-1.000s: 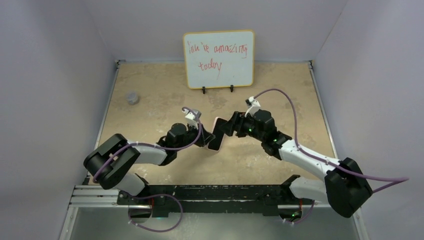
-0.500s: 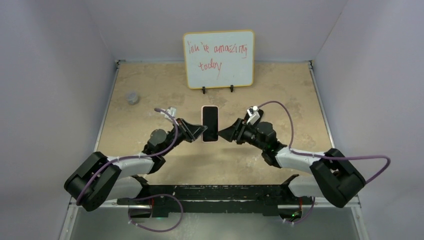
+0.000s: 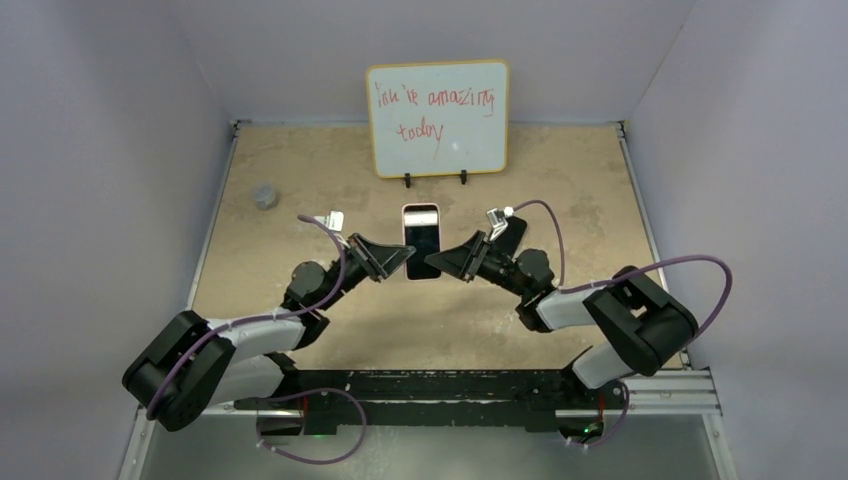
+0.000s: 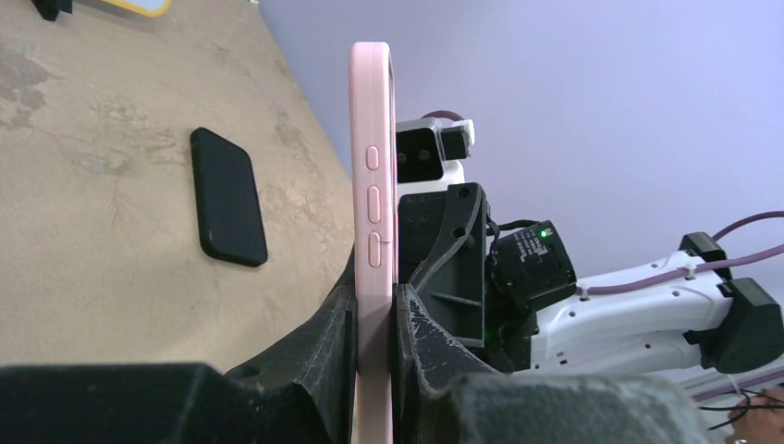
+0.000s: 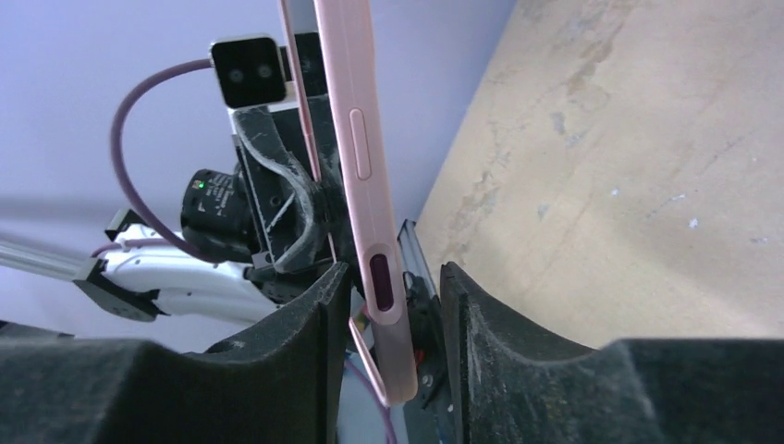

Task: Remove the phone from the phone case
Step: Adjust the phone.

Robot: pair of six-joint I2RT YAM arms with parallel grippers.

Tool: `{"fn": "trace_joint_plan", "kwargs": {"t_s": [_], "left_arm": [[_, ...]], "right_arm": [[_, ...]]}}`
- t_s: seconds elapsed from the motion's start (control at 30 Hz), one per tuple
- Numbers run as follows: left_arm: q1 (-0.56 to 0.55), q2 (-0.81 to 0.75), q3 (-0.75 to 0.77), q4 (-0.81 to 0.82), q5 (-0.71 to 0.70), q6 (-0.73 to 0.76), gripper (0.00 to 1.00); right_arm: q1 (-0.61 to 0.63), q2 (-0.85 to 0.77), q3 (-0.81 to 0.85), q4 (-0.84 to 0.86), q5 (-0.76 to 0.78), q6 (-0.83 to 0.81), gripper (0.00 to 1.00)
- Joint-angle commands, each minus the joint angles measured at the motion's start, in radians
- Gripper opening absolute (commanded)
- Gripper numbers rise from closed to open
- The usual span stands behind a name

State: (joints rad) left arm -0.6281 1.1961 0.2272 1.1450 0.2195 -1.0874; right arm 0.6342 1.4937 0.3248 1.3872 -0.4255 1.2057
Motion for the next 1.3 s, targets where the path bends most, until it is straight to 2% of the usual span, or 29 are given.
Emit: {"fn": "trace_joint_plan", "kwargs": {"t_s": [0.0, 0.13, 0.2, 0.23, 0.37, 0.5, 0.7, 1.1, 1.27], "left_arm": [[0.004, -0.024, 0.002, 0.170, 0.021, -0.067, 0.00], [0.005, -0.029, 0.008, 0.151, 0.020, -0.061, 0.00], [0.007, -0.029, 0.017, 0.134, 0.031, -0.059, 0.09], [0.008, -0.029, 0.022, 0.126, 0.037, -0.058, 0.15], [0.039, -0.034, 0.045, 0.089, 0.099, -0.053, 0.35], [0.097, -0.031, 0.071, 0.064, 0.210, -0.055, 0.46], [0.108, -0.008, 0.101, 0.052, 0.308, -0.035, 0.47], [0.108, 0.067, 0.134, 0.105, 0.309, -0.107, 0.46], [0.108, 0.090, 0.131, 0.143, 0.308, -0.138, 0.41]], "right_arm": [[0.006, 0.035, -0.013, 0.238, -0.056, 0.073, 0.37], [0.005, 0.041, -0.010, 0.262, -0.069, 0.079, 0.15], [0.006, 0.038, -0.011, 0.265, -0.073, 0.078, 0.01], [0.006, 0.037, -0.012, 0.266, -0.075, 0.077, 0.00], [0.007, 0.042, -0.005, 0.293, -0.108, 0.068, 0.00], [0.006, 0.076, 0.013, 0.350, -0.155, 0.099, 0.00], [0.006, 0.136, 0.024, 0.427, -0.185, 0.156, 0.00], [0.007, 0.137, 0.051, 0.422, -0.218, 0.166, 0.00], [0.010, 0.136, 0.063, 0.413, -0.230, 0.163, 0.00]]}}
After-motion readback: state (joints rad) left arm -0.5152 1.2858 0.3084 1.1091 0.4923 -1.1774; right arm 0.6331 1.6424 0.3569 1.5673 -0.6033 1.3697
